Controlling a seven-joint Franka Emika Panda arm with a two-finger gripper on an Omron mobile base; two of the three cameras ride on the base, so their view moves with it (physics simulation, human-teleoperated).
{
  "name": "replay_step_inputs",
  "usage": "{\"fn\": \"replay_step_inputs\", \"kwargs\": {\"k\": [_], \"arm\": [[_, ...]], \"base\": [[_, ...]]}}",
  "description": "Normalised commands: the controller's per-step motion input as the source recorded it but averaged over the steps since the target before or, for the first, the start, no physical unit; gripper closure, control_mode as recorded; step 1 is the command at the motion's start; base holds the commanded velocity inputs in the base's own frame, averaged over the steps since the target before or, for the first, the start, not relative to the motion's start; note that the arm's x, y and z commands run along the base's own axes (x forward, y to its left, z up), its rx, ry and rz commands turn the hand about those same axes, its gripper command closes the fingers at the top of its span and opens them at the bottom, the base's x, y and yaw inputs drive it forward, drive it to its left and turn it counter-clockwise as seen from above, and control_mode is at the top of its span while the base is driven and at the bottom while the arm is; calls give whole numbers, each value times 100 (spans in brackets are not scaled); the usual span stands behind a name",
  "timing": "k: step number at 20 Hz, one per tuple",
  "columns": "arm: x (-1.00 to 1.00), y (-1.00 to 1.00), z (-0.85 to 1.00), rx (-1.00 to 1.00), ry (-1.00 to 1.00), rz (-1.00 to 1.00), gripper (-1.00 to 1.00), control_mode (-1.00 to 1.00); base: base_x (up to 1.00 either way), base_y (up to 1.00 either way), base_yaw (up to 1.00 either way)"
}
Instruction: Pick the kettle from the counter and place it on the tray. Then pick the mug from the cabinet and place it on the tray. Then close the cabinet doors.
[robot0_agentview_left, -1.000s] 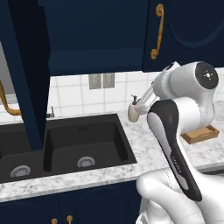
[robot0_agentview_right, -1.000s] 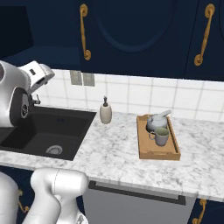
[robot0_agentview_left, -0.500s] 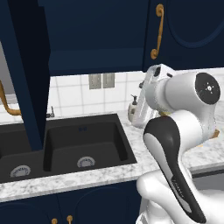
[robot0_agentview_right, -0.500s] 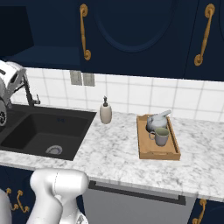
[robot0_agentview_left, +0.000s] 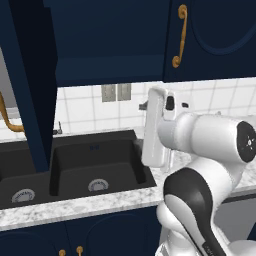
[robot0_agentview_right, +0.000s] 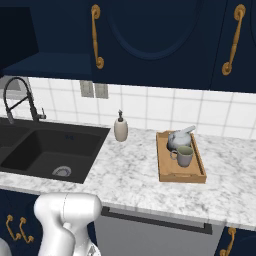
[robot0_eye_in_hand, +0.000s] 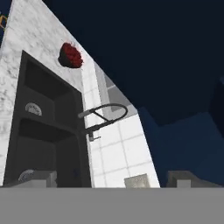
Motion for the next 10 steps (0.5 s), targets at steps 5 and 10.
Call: {"fn": "replay_step_inputs", "kwargs": {"k": [5, 10], "arm": [[-56, 57, 18, -1, 0, 28, -100, -100], [-62, 72, 7, -1, -9, 21, -100, -100]], "base": [[0, 0, 0], [0, 0, 0]]}}
